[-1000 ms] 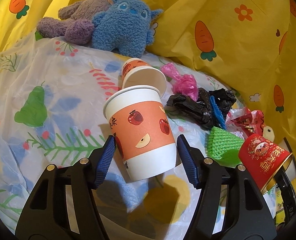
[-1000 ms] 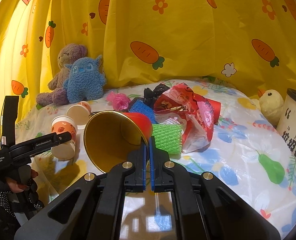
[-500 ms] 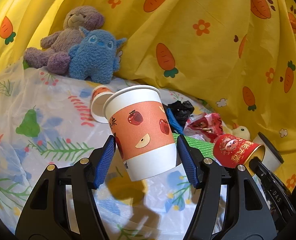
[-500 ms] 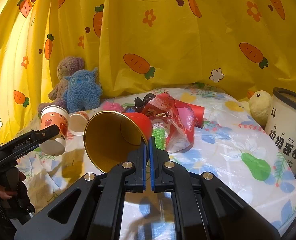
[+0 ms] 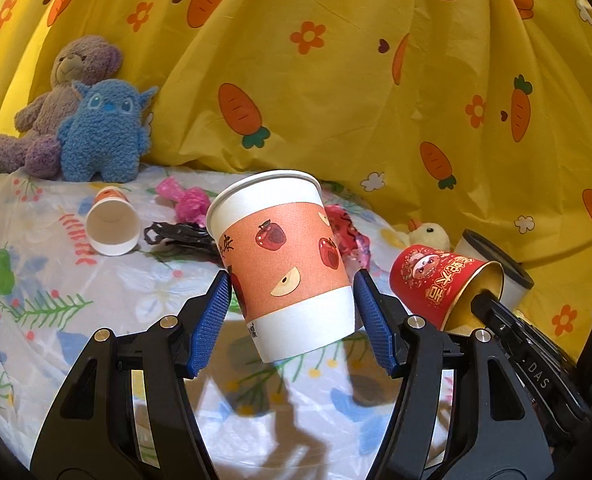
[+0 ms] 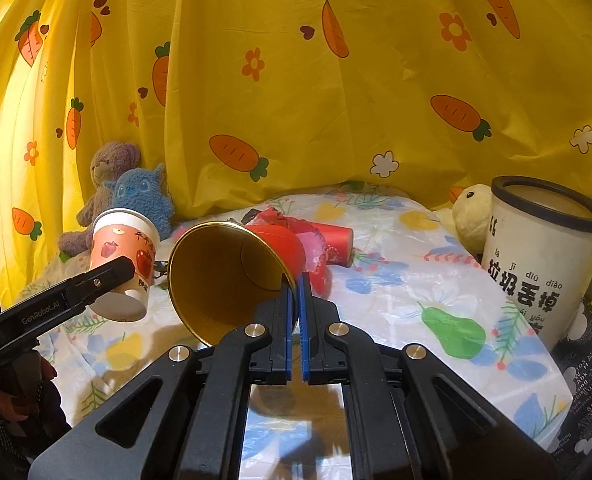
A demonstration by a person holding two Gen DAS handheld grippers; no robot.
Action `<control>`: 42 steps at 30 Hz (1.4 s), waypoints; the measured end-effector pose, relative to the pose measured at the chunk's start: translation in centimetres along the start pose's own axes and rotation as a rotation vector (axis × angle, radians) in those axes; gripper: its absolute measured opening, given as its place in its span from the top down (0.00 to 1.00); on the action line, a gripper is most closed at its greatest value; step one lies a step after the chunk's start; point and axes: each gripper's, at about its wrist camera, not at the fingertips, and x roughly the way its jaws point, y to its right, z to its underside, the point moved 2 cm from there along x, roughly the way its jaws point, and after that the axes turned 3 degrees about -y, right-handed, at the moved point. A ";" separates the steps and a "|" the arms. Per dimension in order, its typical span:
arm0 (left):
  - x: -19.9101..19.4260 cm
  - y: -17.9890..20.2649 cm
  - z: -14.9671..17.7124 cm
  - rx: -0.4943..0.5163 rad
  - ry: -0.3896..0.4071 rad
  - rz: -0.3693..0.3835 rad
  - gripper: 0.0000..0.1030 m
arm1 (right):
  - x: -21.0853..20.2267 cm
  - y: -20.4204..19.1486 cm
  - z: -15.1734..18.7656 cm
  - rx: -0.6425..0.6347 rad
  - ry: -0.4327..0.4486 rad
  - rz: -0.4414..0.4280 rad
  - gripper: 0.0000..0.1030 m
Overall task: Collect trash
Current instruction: 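Carry both cups over the white bin and release them inside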
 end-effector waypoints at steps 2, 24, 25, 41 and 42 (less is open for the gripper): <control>0.4 1.5 -0.2 0.022 -0.003 0.028 0.40 | -0.5 1.0 -0.1 0.008 0.007 0.021 0.96; 10.4 23.9 -3.5 0.278 -0.050 0.435 0.40 | -5.3 18.1 -5.1 0.183 0.173 0.423 0.96; 11.1 25.0 -3.7 0.285 -0.054 0.452 0.40 | -5.3 19.2 -5.5 0.201 0.181 0.447 0.96; 21.8 35.0 -2.8 0.325 -0.202 0.630 0.39 | -0.7 29.1 -6.2 0.319 0.070 0.589 0.96; 22.3 35.1 -2.7 0.321 -0.213 0.636 0.39 | -0.4 29.4 -6.1 0.324 0.062 0.593 0.96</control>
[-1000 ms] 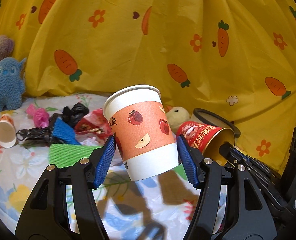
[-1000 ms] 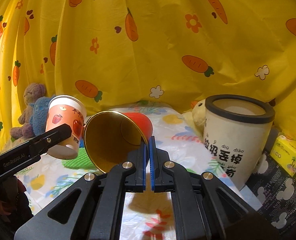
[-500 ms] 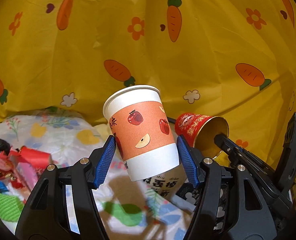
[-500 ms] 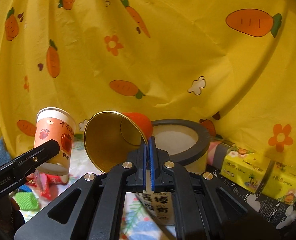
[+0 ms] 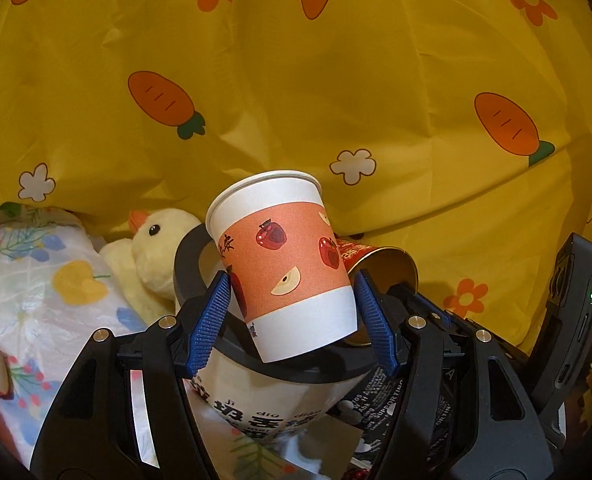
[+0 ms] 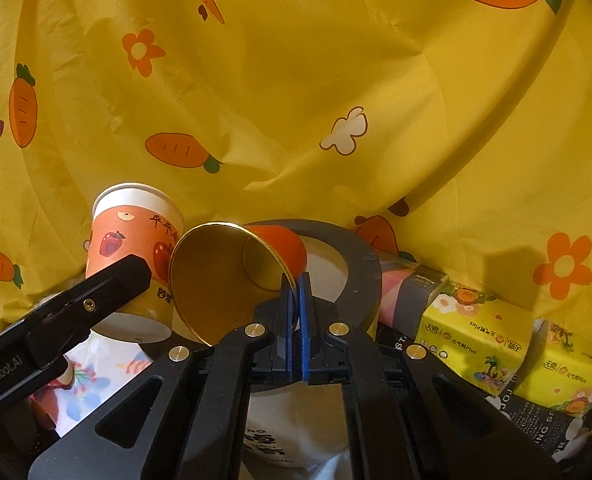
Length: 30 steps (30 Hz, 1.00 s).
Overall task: Collect trash
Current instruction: 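Carry both cups over the white bin and release them inside, then move both open tools back over the remaining trash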
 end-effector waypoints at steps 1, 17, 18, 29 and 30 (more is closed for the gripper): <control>0.4 -0.2 0.0 -0.012 -0.007 0.007 0.38 | 0.3 0.1 0.0 0.003 -0.005 0.001 0.96; -0.7 -1.7 0.4 -0.081 -0.005 0.031 0.10 | 1.4 0.5 -0.3 0.008 -0.014 0.004 0.67; -1.2 -2.0 0.5 -0.095 0.005 0.017 0.09 | 1.2 0.5 -0.3 0.008 -0.005 0.007 0.63; -11.4 -5.4 3.8 -0.141 0.132 -0.301 0.06 | -3.9 -1.2 0.8 0.000 0.087 -0.022 0.20; -12.4 -5.7 4.3 -0.144 0.140 -0.329 0.06 | -4.4 -1.6 1.0 -0.004 0.092 -0.034 0.16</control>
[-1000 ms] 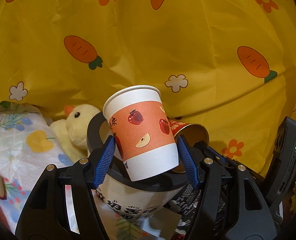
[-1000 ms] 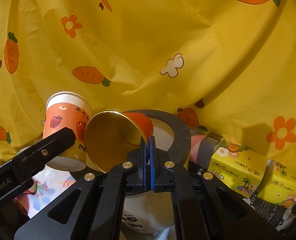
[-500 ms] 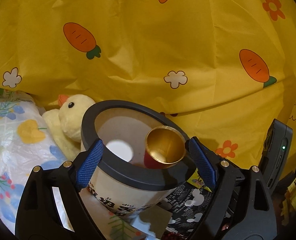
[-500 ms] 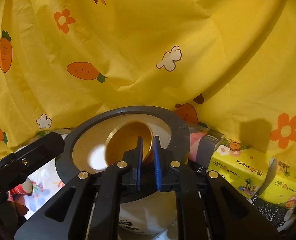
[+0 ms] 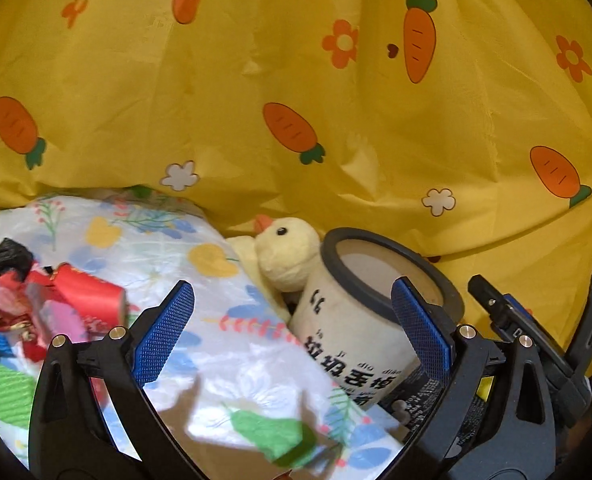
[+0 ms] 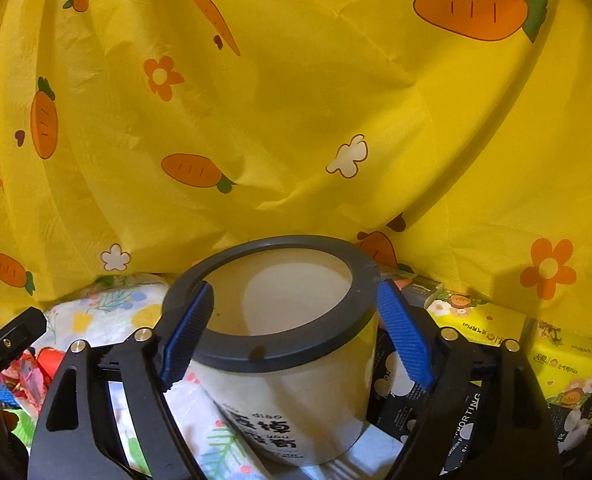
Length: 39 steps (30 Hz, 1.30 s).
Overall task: Collect trash
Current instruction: 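Move both open tools back over the remaining trash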
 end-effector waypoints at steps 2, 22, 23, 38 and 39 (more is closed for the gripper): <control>-1.7 -1.1 0.7 -0.003 0.017 -0.050 0.06 | -1.3 -1.1 0.5 -0.011 0.008 -0.025 0.15; -13.2 -12.0 5.0 -0.088 0.055 -0.426 0.06 | -5.6 -11.1 6.3 -0.146 -0.071 -0.257 0.07; -13.7 -12.7 5.2 -0.101 0.060 -0.442 0.06 | -5.6 -11.7 6.6 -0.156 -0.081 -0.265 0.07; -19.0 -20.9 6.5 -0.206 0.103 -0.659 0.06 | -4.2 -23.7 11.7 -0.373 -0.207 -0.424 0.08; -19.2 -21.2 6.6 -0.208 0.105 -0.670 0.06 | -3.9 -24.5 11.9 -0.384 -0.216 -0.429 0.09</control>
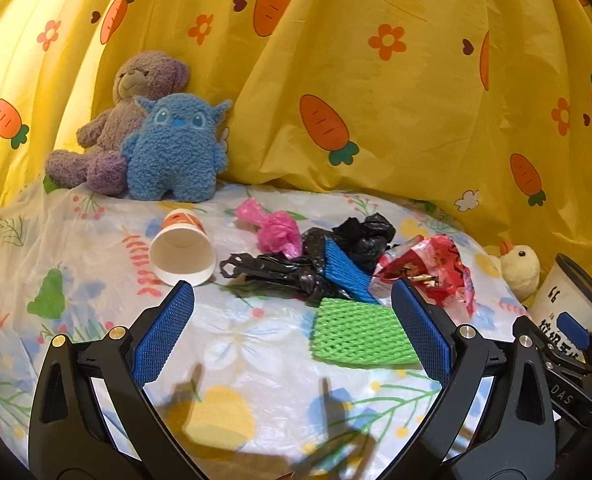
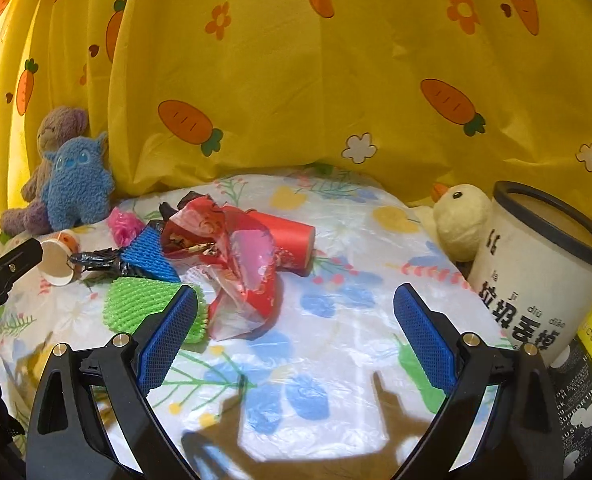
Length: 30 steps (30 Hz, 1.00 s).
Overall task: Collect trash
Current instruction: 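Move both open tools back over the remaining trash, then grasp the red-and-white snack wrapper with the right tool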
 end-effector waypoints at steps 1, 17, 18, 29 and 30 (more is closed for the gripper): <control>0.1 -0.4 -0.1 -0.002 0.001 -0.009 0.06 | 0.5 -0.4 -0.1 -0.004 -0.009 -0.002 0.10; 1.7 -2.4 -0.4 0.000 -0.006 -0.017 0.06 | 6.6 -3.5 -1.3 -0.032 -0.110 -0.017 0.29; 1.8 -2.3 -0.4 0.003 -0.008 -0.017 0.06 | 6.8 -3.5 -1.2 -0.033 -0.118 -0.021 0.31; 3.1 -2.0 0.1 0.011 -0.045 0.023 0.06 | 8.5 -4.0 -0.7 -0.049 -0.190 -0.078 0.83; 3.2 -1.9 0.1 0.013 -0.051 0.027 0.06 | 8.4 -4.1 -0.7 -0.049 -0.190 -0.082 0.89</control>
